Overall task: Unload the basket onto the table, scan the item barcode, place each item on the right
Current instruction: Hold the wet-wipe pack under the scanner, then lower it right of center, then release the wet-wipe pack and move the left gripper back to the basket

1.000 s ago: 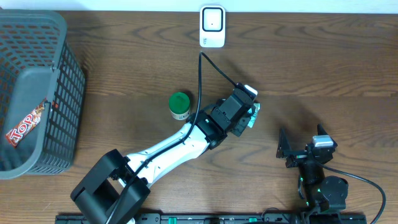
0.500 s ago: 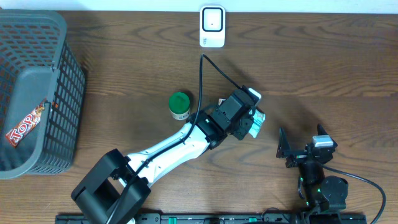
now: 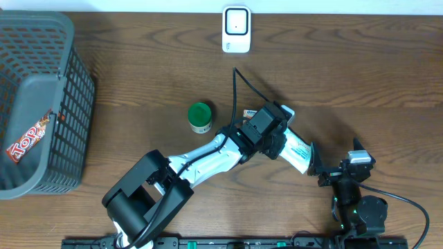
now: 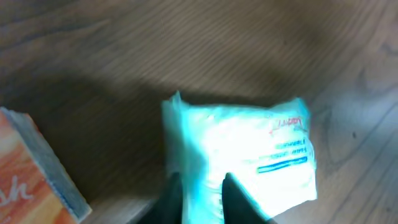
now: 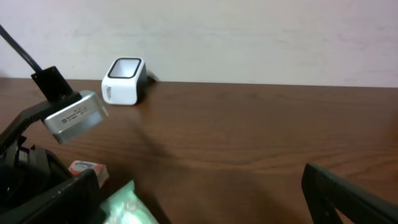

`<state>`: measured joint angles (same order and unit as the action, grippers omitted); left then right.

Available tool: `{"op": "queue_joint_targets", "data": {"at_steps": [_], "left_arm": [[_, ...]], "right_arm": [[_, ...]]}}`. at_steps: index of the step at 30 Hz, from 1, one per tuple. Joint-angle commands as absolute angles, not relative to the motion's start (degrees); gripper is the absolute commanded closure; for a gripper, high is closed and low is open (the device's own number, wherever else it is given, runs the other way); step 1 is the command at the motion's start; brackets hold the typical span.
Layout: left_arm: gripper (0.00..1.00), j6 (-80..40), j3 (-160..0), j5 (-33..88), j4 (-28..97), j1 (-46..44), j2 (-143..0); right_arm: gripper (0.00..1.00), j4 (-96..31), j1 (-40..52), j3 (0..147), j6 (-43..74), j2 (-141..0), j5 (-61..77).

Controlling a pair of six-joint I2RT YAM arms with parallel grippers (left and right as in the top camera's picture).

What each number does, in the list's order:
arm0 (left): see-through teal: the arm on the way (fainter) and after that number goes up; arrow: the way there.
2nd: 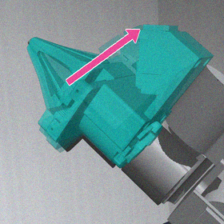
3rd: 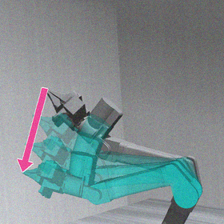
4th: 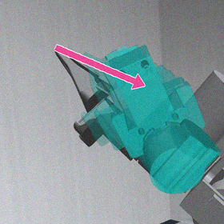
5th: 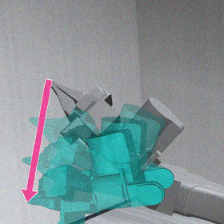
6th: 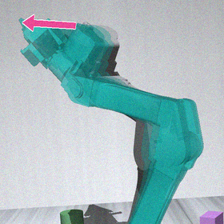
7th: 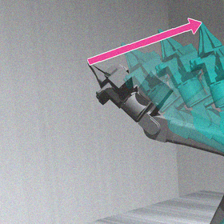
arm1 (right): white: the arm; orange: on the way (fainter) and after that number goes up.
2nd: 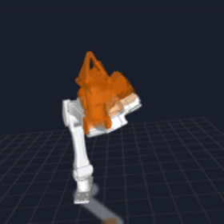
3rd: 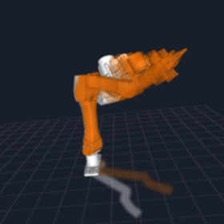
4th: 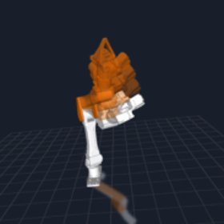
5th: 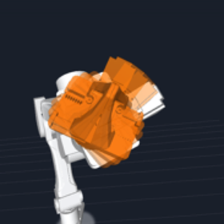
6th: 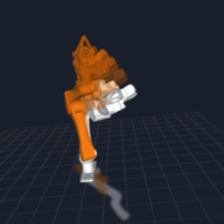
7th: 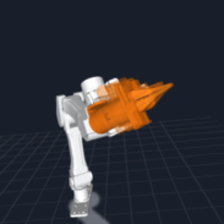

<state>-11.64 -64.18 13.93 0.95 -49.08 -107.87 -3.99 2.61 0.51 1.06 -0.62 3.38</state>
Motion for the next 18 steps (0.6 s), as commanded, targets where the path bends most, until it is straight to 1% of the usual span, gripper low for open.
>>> {"op": "queue_joint_targets", "data": {"at_steps": [1,2,5,7,12,18], "left_arm": [[0.57,-12.08,-64.66,14.39,0.64,-48.64,-107.0],[0.46,-12.08,-64.88,14.22,0.67,-48.47,-106.48],[0.27,-11.53,-66.11,13.91,0.93,-47.27,-103.11],[0.21,-10.72,-66.98,13.89,1.37,-46.02,-99.59],[0.18,-10.57,-68.31,11.73,3.99,-40.14,-87.39],[0.15,-10.59,-68.34,3.44,11.64,-27.68,-72.73]], "right_arm": [[0.01,-4.05,2.72,0.32,1.85,-0.32,3.29],[0.01,-4.05,2.72,0.32,1.85,-0.32,3.29],[0.01,-4.05,2.72,0.32,1.87,-0.32,3.29],[0.01,-4.05,2.72,0.32,1.87,-0.32,3.29],[0.01,-4.05,2.72,0.32,1.85,-0.32,3.29],[0.01,-4.05,2.72,0.32,1.87,-0.32,3.29]]}}
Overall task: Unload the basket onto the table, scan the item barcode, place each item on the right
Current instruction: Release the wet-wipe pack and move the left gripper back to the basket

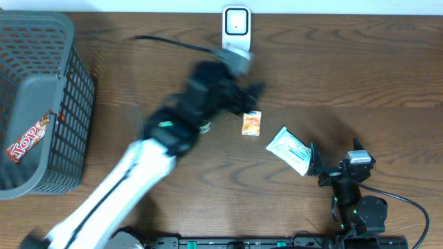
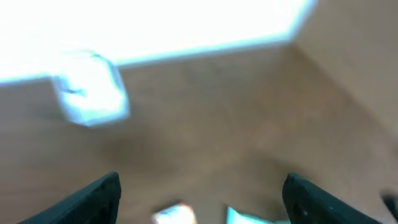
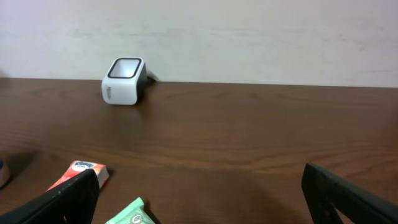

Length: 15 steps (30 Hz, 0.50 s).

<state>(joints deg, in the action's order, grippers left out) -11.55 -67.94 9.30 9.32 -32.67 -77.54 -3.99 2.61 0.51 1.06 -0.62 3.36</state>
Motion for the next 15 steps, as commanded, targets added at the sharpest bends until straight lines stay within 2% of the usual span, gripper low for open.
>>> {"op": "queue_joint_targets", "data": {"at_steps": [1,5,9,15], "left_arm": [[0.15,-10.63,-68.34,2.07,12.99,-24.82,-70.3],[0.14,-13.32,-68.34,-3.81,17.21,-13.85,-63.18],[0.14,-20.99,-68.34,-10.66,21.23,-2.42,-59.13],[0.13,-33.15,-68.34,-11.4,26.39,13.5,-59.33]], "right_arm": [[0.01,-4.05,2.72,0.32,1.87,-0.32,3.29],[0.01,-4.05,2.72,0.32,1.85,-0.32,3.29],[0.01,-4.05,2.72,0.32,1.87,-0.32,3.29],[0.01,-4.05,2.72,0.32,1.85,-0.32,3.29]]}}
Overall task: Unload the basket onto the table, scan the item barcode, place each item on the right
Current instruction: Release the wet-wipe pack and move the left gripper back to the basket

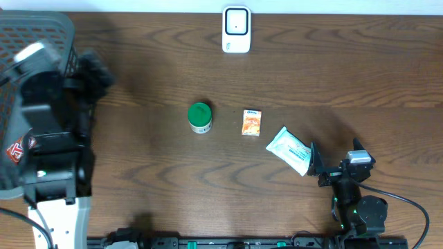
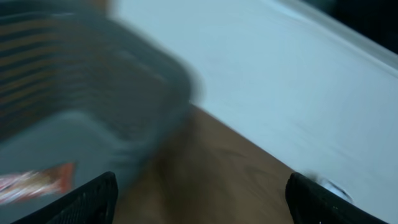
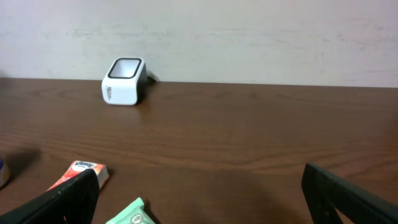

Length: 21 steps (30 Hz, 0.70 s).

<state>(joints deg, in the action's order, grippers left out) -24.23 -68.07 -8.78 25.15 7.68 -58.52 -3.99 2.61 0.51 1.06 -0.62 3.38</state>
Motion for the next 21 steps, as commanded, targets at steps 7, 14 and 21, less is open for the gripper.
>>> {"op": "queue_joint_targets", "data": {"at_steps": [7,14,21], "left_arm": [[0.13,-38.74,-68.34,-11.4,27.4,26.98,-63.09],[0.13,-45.89,-68.34,-11.42,32.51,35.03,-71.07],[0.13,-53.47,-68.34,-11.44,36.77,38.35,-81.8]], "right_arm": [[0.01,-4.05,2.72,0.32,1.85,-0.32,3.29],[0.01,-4.05,2.72,0.32,1.85,-0.32,3.29],[0.01,-4.05,2.72,0.32,1.85,-0.32,3.29]]}}
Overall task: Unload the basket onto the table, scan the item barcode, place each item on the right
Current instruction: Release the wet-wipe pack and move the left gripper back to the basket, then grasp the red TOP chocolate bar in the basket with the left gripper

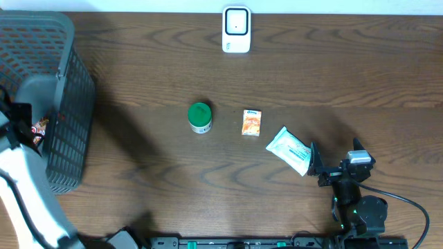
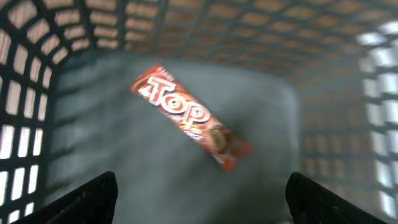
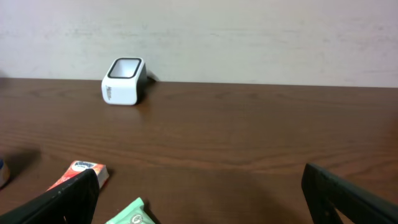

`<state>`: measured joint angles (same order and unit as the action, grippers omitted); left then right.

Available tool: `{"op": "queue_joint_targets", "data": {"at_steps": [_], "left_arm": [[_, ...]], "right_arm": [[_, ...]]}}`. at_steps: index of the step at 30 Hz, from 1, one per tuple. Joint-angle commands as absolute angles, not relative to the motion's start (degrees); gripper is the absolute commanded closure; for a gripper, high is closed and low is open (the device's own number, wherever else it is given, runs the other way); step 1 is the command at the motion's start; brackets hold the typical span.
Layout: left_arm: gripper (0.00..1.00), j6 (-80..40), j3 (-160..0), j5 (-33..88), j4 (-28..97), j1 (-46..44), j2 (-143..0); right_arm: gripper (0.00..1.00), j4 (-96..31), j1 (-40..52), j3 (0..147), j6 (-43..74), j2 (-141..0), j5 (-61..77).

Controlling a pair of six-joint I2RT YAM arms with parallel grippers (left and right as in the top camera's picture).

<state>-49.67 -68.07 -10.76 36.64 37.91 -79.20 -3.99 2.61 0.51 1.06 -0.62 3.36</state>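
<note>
A red "Top" candy bar [image 2: 189, 116] lies on the floor of the grey basket [image 1: 69, 83]; from overhead only a sliver of the bar [image 1: 39, 128] shows past my left arm. My left gripper [image 2: 200, 199] hangs open above the bar, nothing between its fingers. The white scanner [image 1: 236, 29] stands at the table's far edge and shows in the right wrist view as the scanner [image 3: 124, 81]. My right gripper [image 3: 199, 199] rests open and empty low at the near right.
On the table lie a green-capped jar [image 1: 200, 117], a small orange packet [image 1: 252, 122] and a mint tissue packet [image 1: 291, 151], the last just in front of my right gripper. The basket's mesh walls [image 2: 186, 25] surround the bar.
My left gripper was at the basket's rim, facing the back wall. Now it is over the basket's inside, pointing down at the Top bar. It stayed open. The right arm has not moved.
My left gripper was shut on the mint tissue packet at the table's right. Then the packet lay on the table and the gripper was open near the scanner. Then it was by the basket, and now above the bar inside.
</note>
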Motion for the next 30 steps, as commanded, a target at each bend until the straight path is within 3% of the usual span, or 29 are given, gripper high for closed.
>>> {"op": "queue_joint_targets", "data": {"at_steps": [1,12,30], "left_arm": [[0.13,-53.47,-68.34,-11.44,36.82,38.35,-83.22],[0.18,-54.54,-68.34,-10.74,31.57,38.46,-94.17],[0.17,-55.44,-68.38,-10.79,18.68,38.46,-103.66]], "right_arm": [[0.01,-4.05,2.72,0.32,1.85,-0.32,3.29],[0.01,-4.05,2.72,0.32,1.85,-0.32,3.29],[0.01,-4.05,2.72,0.32,1.85,-0.32,3.29]]}}
